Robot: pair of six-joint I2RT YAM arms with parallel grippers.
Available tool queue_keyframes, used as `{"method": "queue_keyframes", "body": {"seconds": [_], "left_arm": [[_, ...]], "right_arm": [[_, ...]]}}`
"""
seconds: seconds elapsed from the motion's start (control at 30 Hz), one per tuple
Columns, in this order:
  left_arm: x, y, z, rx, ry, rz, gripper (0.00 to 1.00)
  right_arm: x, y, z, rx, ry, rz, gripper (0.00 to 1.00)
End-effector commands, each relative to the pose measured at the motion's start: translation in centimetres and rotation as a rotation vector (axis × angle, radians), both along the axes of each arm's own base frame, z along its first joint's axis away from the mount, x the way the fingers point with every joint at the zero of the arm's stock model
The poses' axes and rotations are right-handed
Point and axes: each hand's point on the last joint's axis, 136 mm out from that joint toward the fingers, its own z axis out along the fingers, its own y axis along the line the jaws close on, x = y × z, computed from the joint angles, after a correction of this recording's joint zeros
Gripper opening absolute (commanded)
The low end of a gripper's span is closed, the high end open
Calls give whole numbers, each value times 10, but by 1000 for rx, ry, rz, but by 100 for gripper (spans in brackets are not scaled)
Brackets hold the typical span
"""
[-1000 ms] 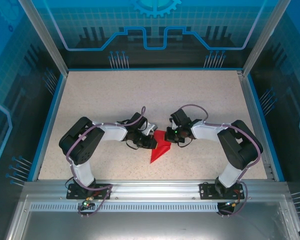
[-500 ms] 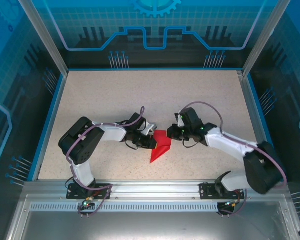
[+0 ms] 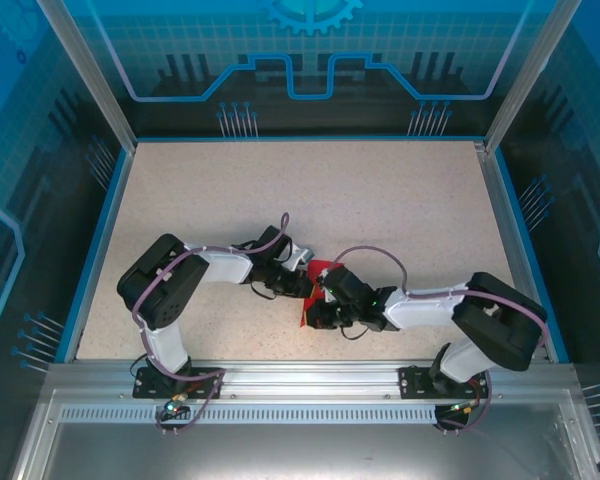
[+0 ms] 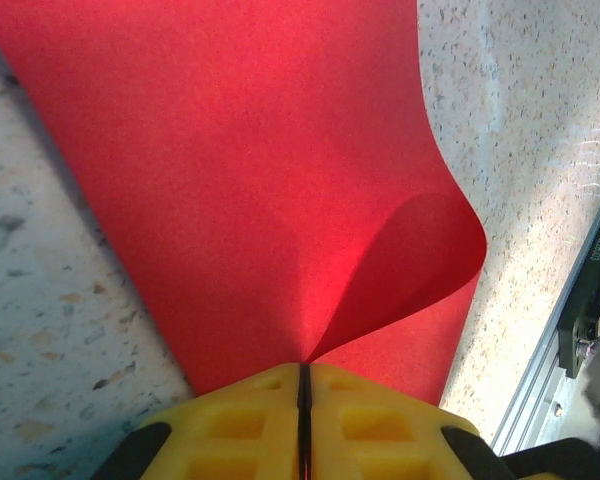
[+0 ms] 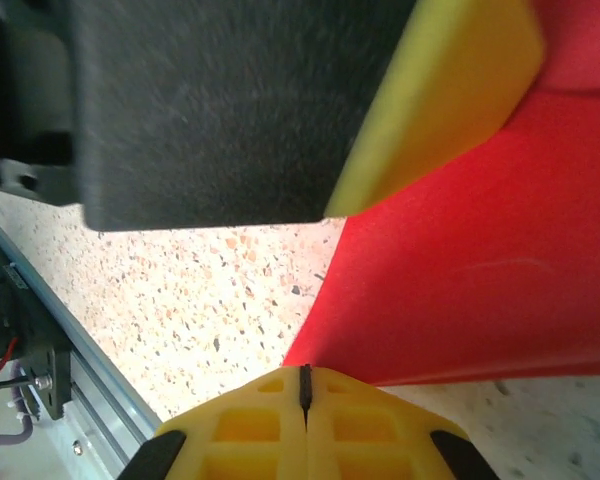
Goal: Fold a paper plane with a square sheet of paper (pick it up from the middle)
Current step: Third fold the triangle at the center of the table.
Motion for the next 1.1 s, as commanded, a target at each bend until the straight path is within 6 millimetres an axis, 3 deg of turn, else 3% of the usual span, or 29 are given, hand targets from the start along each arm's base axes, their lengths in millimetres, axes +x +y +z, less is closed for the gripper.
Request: {"method": "queue_keyframes", "body": {"seconds": [0.0, 0.2, 0.43, 0.67, 0.87, 0.97, 1.07], "left_arm": [[-21, 14, -32, 97, 78, -12, 11], [-21, 15, -33, 103, 81, -13, 11], [-20, 15, -33, 101, 79, -12, 11], [-21, 16, -34, 107, 80, -12, 11], [-22, 17, -35, 110, 80, -11, 10], [-22, 16, -35, 110, 80, -12, 10], [-21, 16, -35, 108, 80, -13, 10]], "right_arm": [[7, 19, 11, 80, -37, -13, 2], [5, 15, 6, 60, -35, -16, 2], [1, -1, -16, -17, 7, -52, 2], [0, -2, -32, -34, 29, -56, 2], [2, -6, -4, -18, -22, -58, 2], [1, 6, 16, 53, -48, -21, 4], [-4, 16, 14, 60, -26, 12, 3]]}}
